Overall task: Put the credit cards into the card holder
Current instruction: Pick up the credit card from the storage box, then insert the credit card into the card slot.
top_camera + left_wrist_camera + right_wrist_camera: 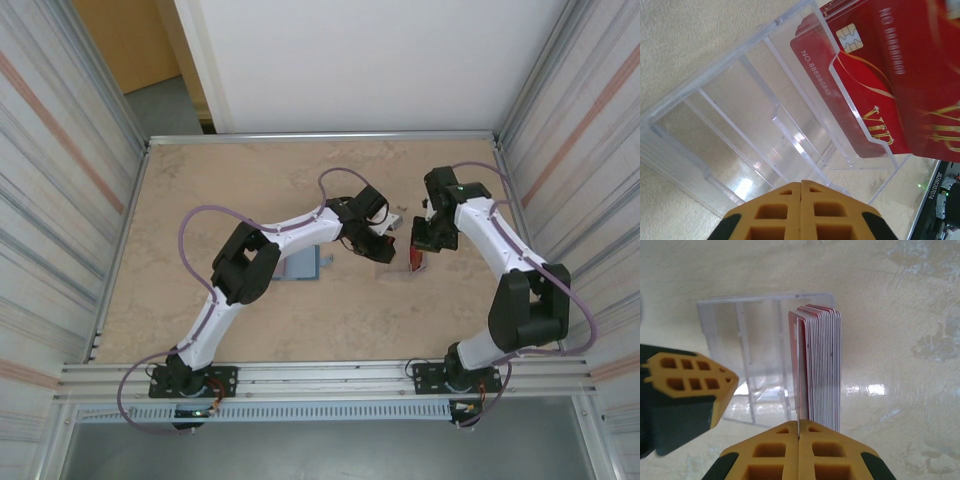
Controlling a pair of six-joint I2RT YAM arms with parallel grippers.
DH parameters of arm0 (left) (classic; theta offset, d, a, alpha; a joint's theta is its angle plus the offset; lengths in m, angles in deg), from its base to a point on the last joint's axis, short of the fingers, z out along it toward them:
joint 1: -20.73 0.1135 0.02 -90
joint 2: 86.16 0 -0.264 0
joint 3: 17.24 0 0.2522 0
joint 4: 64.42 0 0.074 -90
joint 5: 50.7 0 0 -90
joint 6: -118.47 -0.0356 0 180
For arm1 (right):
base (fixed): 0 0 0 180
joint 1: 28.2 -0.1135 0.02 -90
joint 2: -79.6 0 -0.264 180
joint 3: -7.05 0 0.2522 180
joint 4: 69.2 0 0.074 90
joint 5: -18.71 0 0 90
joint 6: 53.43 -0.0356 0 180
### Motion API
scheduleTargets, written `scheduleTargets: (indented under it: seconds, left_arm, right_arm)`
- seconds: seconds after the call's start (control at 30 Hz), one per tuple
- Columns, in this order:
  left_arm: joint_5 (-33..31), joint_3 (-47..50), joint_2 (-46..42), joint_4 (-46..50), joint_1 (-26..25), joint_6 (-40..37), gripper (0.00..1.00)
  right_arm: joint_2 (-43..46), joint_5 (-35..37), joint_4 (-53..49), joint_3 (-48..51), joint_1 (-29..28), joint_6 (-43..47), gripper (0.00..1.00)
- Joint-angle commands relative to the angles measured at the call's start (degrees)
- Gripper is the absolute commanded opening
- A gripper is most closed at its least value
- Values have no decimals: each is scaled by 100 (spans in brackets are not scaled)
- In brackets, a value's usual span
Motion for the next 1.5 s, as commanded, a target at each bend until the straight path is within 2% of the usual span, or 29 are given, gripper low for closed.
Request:
scheduleTargets:
  seconds: [0.0, 0.17, 0.3, 0.5, 0.63, 0.7, 0.87, 0.9, 1.07, 1.13, 1.27, 1.4, 1.47]
  left_arm:
    - [-375, -53, -151, 709, 146, -115, 4]
    - [-324, -212, -651, 753, 243, -247, 21]
    - [-495, -161, -1177, 806, 269, -603, 29]
    - [-385, 699, -2182, 716, 554, -1131, 36]
    - [-317, 1666, -3065, 615, 1063, -1555, 37]
    - [-223, 2123, -3509, 586, 1388, -1931, 34]
    - [-539, 3088, -4431, 1023, 2355, -2714, 2]
    - [-546, 3213, -4504, 1144, 2551, -2761, 0]
    - [-397, 3856, -4409, 1459, 3360, -2582, 0]
    - [-259, 4028, -4298, 1343, 3422, -2534, 0]
    - [-368, 4091, -3991, 1199, 3403, -2562, 0]
    - [-551, 4054, -3474, 1271, 3419, -2628, 0]
    - [-398, 3956, -3260, 1318, 3412, -2567, 0]
  right_arm:
    - [463, -176, -333, -246, 130, 55, 0]
    - [1017, -624, -366, -195, 455, 57, 0]
    - [1416, -1144, -132, -79, 582, -19, 0]
    - [1724, -2011, 669, 249, 453, -442, 0]
    - [1801, -2163, 1423, 519, -65, -785, 0]
    - [1746, -2111, 1793, 654, -389, -947, 0]
    - [1193, -2276, 3049, 984, -1184, -1322, 0]
    - [1052, -2298, 3210, 995, -1322, -1330, 0]
    - [146, -2518, 4155, 983, -1915, -1465, 0]
    - [-220, -2663, 4380, 891, -2050, -1519, 0]
    - [-853, -2920, 4806, 794, -2248, -1629, 0]
    - [-1284, -3125, 5209, 823, -2288, -1843, 0]
    - [-1516, -3273, 5428, 817, -2296, -1941, 0]
